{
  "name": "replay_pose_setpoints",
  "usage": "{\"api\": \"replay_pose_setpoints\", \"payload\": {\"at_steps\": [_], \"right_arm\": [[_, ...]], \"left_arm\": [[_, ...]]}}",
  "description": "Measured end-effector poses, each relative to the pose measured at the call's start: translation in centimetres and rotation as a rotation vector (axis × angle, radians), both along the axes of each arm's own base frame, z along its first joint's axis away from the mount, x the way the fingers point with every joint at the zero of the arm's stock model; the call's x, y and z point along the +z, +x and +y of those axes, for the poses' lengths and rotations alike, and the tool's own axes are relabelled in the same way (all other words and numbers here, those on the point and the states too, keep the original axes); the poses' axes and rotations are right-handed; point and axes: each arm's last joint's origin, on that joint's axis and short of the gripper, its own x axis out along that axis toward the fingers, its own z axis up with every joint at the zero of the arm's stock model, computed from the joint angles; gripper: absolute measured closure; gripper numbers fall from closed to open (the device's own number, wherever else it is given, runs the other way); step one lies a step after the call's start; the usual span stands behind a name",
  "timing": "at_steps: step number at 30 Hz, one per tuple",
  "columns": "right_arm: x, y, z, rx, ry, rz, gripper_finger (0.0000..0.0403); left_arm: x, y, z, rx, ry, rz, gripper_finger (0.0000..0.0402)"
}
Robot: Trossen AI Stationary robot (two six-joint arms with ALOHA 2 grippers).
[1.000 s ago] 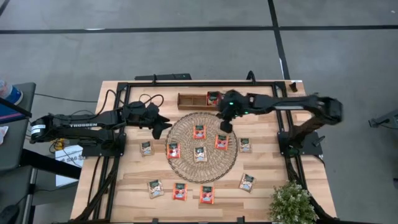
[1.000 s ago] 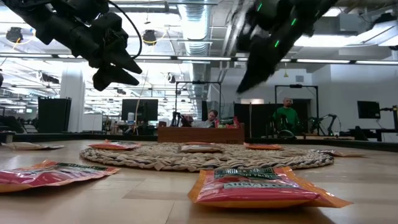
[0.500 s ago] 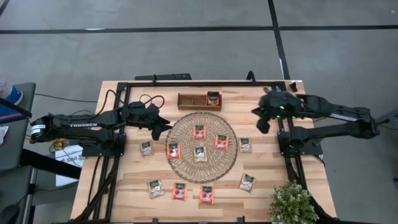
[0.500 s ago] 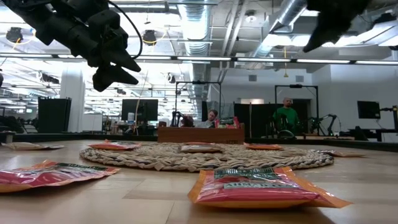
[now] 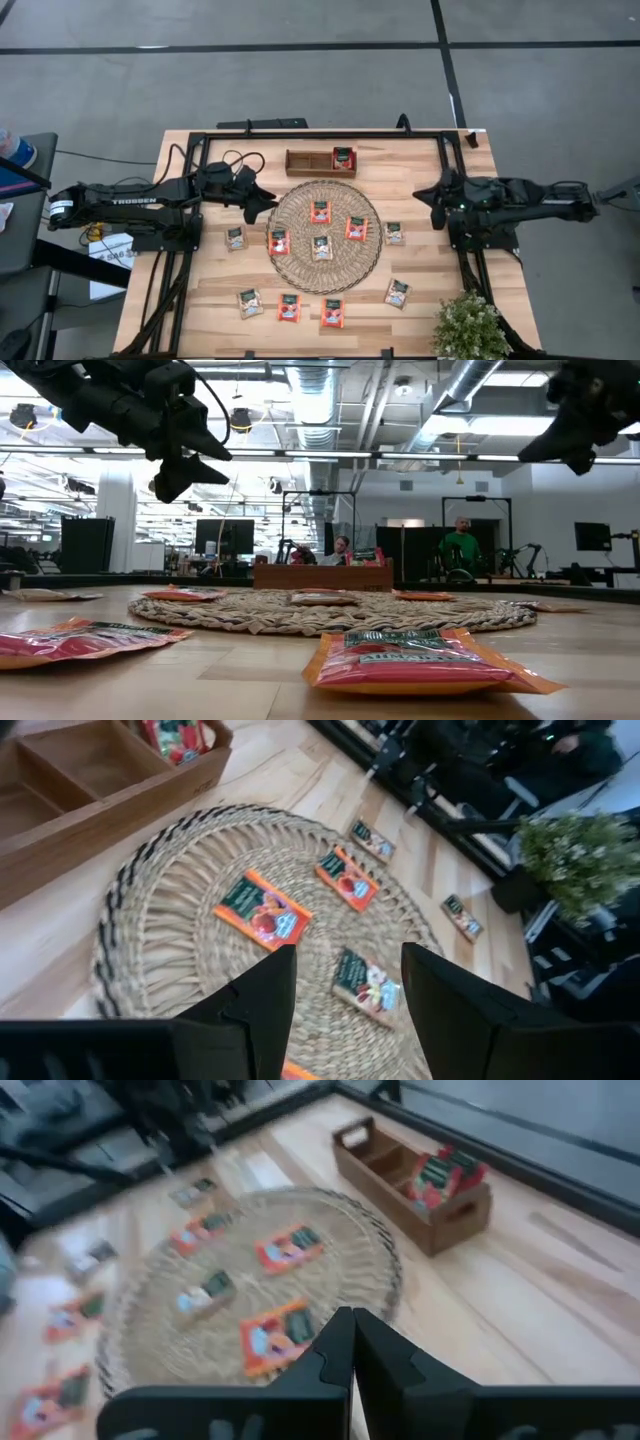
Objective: Pick & Place Tea
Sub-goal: Put the brown tea bag into the middle section of the wooden organizer
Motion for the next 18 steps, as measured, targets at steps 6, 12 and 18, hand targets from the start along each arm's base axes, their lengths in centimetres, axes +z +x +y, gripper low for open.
{"api": "replay_pose_setpoints", "payload": {"at_steps": [6, 12, 18], "right_arm": [[-1.6, -0.3, 0.3, 0.040, 0.012, -0.105, 0.0403], [-3.4, -0.3, 0.4, 0.022, 0.090, -0.130, 0.0403], [-4.6, 0.5, 0.5, 0.020, 0.111, -0.187, 0.0403]], "left_arm": [[0.1, 0.0, 0.0, 0.006, -0.025, -0.008, 0.0227], [0.0, 0.0, 0.0, 0.042, -0.111, -0.012, 0.0227], [0.0, 0.0, 0.0, 0.076, -0.198, -0.017, 0.0227]]}}
